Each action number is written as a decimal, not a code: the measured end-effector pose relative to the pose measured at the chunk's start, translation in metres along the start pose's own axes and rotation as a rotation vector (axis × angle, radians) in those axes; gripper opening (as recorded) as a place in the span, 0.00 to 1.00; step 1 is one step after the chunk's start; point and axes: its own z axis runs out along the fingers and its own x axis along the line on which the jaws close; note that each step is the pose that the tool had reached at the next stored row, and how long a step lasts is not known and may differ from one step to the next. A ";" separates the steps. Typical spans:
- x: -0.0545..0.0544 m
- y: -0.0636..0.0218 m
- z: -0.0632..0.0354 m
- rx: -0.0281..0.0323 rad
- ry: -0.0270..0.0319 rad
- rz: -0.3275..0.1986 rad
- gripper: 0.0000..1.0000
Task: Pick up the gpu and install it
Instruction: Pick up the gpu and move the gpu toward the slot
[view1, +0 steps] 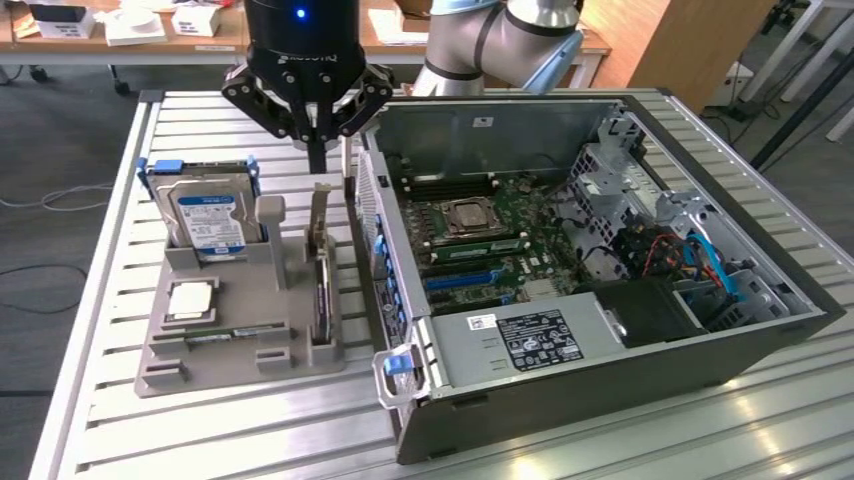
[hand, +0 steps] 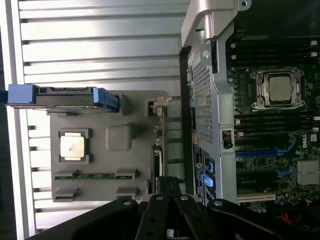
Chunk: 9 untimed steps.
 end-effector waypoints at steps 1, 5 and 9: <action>0.000 0.0000 0.0000 0.0000 0.0000 0.000 0.11; 0.000 0.0000 0.0000 0.0000 0.0001 0.000 0.11; 0.000 -0.0001 0.0000 0.0000 0.0001 0.000 0.23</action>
